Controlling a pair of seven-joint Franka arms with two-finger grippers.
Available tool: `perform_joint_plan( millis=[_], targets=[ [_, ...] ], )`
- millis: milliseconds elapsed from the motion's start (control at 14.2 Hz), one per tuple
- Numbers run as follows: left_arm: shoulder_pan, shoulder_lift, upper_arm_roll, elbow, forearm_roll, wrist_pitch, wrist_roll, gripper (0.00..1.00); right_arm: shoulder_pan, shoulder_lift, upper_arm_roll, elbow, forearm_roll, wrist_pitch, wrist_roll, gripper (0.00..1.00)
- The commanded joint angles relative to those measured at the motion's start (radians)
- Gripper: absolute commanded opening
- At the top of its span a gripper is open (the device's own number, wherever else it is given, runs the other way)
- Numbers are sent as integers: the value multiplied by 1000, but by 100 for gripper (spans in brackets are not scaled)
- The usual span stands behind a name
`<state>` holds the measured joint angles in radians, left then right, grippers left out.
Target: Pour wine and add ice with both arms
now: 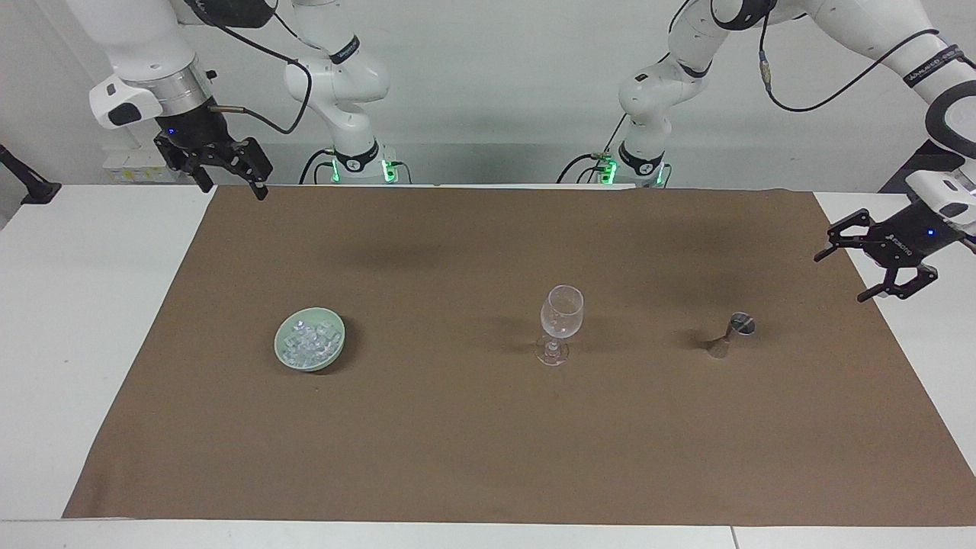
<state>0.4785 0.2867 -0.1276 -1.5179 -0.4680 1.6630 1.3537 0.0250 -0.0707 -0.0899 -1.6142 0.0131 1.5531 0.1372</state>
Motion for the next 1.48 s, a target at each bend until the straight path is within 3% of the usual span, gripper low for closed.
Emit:
perform_joint_plan(
  millis=[0, 492, 914, 1124, 1405],
  targets=[
    [38, 58, -12, -10, -73, 0, 155, 100, -11, -21, 7, -23, 18, -2, -16, 100],
    [89, 210, -17, -21, -300, -100, 507, 100, -13, -21, 7, -23, 18, -2, -16, 100],
    [117, 307, -17, -45, -408, -141, 642, 100, -13, -21, 7, -23, 18, -2, -15, 100],
    [120, 356, -18, -54, -536, -141, 706, 100, -11, -21, 7, -23, 18, -2, -15, 100],
    [105, 404, -23, -71, -567, -167, 772, 100, -13, -21, 7, -23, 18, -2, -15, 100]
  ],
)
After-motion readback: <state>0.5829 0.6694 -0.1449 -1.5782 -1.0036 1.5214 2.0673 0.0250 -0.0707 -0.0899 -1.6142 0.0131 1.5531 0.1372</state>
